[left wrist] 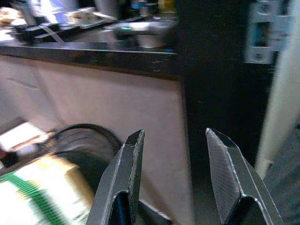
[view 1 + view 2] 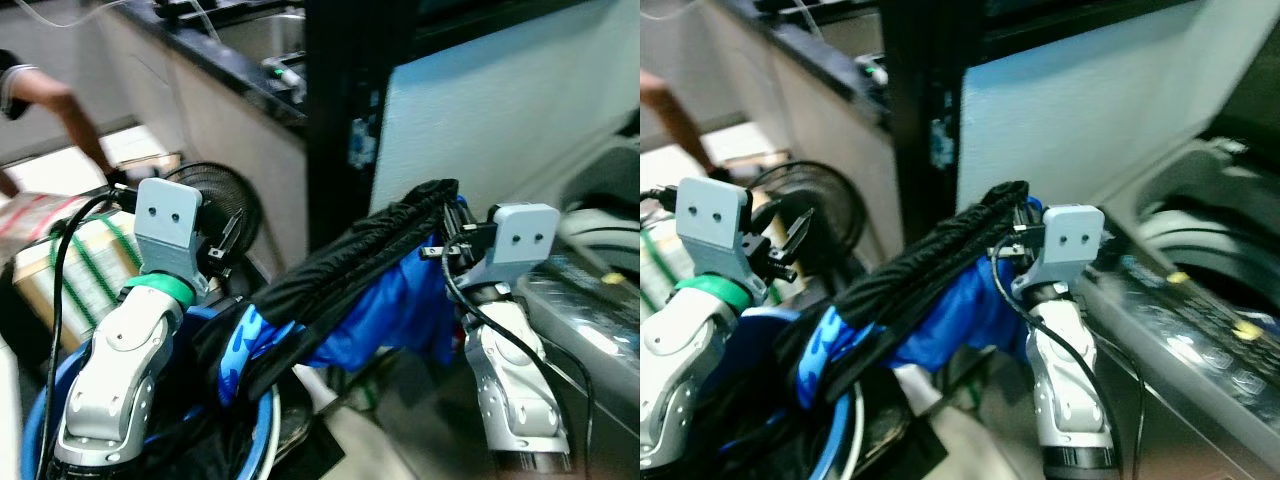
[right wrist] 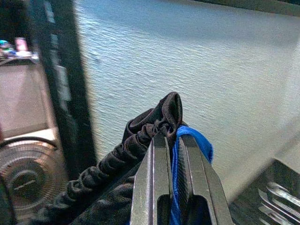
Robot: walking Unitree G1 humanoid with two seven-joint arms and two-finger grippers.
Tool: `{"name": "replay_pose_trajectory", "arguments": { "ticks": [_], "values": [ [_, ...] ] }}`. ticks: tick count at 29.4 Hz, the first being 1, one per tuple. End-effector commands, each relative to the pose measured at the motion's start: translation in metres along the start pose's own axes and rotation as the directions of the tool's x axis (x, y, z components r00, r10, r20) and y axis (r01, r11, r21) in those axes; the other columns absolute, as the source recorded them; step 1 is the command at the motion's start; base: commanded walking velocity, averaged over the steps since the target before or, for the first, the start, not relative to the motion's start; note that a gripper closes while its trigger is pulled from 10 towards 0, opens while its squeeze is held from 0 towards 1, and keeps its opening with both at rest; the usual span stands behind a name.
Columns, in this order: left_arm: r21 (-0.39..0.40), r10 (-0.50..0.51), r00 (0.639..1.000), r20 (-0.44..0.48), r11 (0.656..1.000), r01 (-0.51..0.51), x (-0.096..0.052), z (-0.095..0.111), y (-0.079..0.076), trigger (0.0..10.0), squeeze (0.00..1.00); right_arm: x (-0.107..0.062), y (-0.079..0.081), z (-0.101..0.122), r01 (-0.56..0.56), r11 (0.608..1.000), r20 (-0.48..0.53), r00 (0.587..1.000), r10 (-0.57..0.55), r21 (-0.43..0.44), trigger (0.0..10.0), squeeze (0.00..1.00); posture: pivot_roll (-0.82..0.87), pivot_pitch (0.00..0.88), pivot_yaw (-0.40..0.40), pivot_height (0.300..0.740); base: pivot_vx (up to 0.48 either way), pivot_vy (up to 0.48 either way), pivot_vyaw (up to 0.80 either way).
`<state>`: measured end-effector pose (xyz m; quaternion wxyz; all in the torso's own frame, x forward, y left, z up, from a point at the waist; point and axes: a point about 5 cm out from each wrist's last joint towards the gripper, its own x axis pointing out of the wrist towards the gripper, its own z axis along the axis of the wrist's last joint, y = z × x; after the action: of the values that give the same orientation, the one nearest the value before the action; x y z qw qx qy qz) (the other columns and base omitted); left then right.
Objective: Clothes washing
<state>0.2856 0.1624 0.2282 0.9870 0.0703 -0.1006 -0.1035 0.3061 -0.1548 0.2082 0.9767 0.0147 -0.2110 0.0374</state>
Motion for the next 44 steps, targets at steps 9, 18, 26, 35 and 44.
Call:
{"name": "replay_pose_trajectory", "arguments": {
  "ticks": [9, 18, 26, 35, 44],
  "values": [
    [0.001, -0.006, 1.0, -0.017, 1.0, 0.006, -0.001, -0.003, 0.002, 10.0, 0.0, 0.003, -0.004, 0.011, 0.032, 0.999, 0.056, 0.998, -0.033, 0.021, 10.0, 0.0, 0.13, 0.02, 0.102, 0.74, 0.0, 0.0, -0.8],
    [0.011, 0.007, 1.0, -0.017, 1.0, -0.007, 0.0, -0.002, 0.007, 10.0, 0.0, 0.041, -0.004, 0.051, 0.024, 0.995, 0.189, 0.981, -0.043, 0.101, 10.0, 0.0, 0.13, 0.014, 0.1, 0.74, 0.0, 0.0, -0.8],
    [0.018, 0.026, 1.0, -0.013, 1.0, -0.026, -0.001, -0.001, 0.01, 10.0, 0.0, 0.067, -0.003, 0.079, -0.008, 0.991, 0.283, 0.959, -0.03, 0.131, 10.0, 0.0, 0.14, 0.007, 0.088, 0.74, 0.0, 0.0, -0.8],
    [0.022, 0.077, 0.997, -0.016, 0.997, -0.076, 0.001, -0.003, 0.018, 10.0, 0.0, 0.106, 0.015, 0.127, -0.124, 0.976, 0.373, 0.927, 0.049, 0.181, 10.0, 0.0, 0.13, 0.0, 0.088, 0.74, 0.0, 0.0, -0.8],
    [0.004, 0.236, 0.972, 0.015, 0.972, -0.236, -0.001, 0.003, 0.041, 10.0, 0.0, 0.136, 0.029, 0.218, -0.308, 0.918, 0.584, 0.804, 0.111, 0.251, 10.0, 0.0, 0.14, 0.0, 0.056, 0.74, 0.0, 0.0, -0.8]
  ]
}}
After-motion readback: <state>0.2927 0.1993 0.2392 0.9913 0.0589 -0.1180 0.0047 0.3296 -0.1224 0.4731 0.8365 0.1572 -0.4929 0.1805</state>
